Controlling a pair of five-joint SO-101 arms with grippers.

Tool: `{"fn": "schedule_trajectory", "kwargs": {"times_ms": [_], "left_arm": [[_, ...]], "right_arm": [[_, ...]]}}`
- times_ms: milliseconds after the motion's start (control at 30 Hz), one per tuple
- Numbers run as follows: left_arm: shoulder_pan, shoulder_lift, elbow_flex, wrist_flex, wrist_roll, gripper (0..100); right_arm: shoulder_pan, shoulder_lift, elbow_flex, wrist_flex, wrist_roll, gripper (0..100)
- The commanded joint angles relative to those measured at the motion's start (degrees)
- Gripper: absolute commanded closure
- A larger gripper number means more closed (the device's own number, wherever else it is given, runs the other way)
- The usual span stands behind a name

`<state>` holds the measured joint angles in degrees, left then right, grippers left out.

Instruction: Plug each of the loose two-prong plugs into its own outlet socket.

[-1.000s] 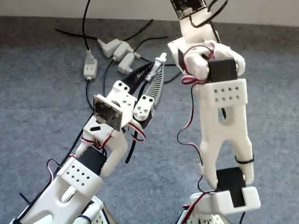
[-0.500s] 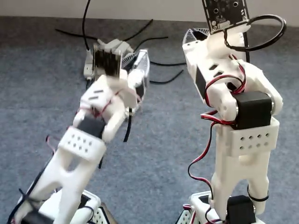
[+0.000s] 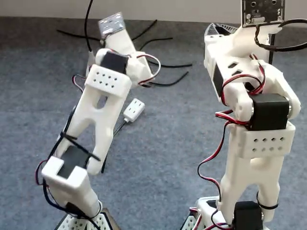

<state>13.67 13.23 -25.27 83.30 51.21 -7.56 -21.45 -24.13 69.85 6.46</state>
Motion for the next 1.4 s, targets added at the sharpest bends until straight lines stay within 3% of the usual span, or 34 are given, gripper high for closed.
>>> {"fn": "schedule_trajectory", "kwargs": {"times_ms": [0, 133, 267, 433, 900, 1367], "left_arm": [[-2.42, 4.26, -10.86, 8.18, 9.76, 99], [-2.07, 7.43, -16.4, 15.47, 15.65, 99], [-1.27, 7.96, -17.19, 16.0, 17.76, 99], [-1.36, 8.13, -12.35, 15.82, 30.33, 99], [-1.54, 8.13, 5.58, -4.66, 30.68, 99], [-3.38, 8.13, 13.32, -13.1, 30.51, 99]], "right_arm": [[1.19, 0.31, -0.66, -1.45, -1.23, 99.1], [1.27, 5.58, -3.82, -1.1, -1.93, 99.1], [3.38, 12.7, -11.12, 1.71, -4.48, 99.1], [4.62, 19.56, -21.85, 7.6, -4.75, 99.1], [4.62, 23.34, -28.62, 11.3, -4.84, 99.1], [4.62, 23.43, -28.53, 11.12, -4.84, 99.1]]}}
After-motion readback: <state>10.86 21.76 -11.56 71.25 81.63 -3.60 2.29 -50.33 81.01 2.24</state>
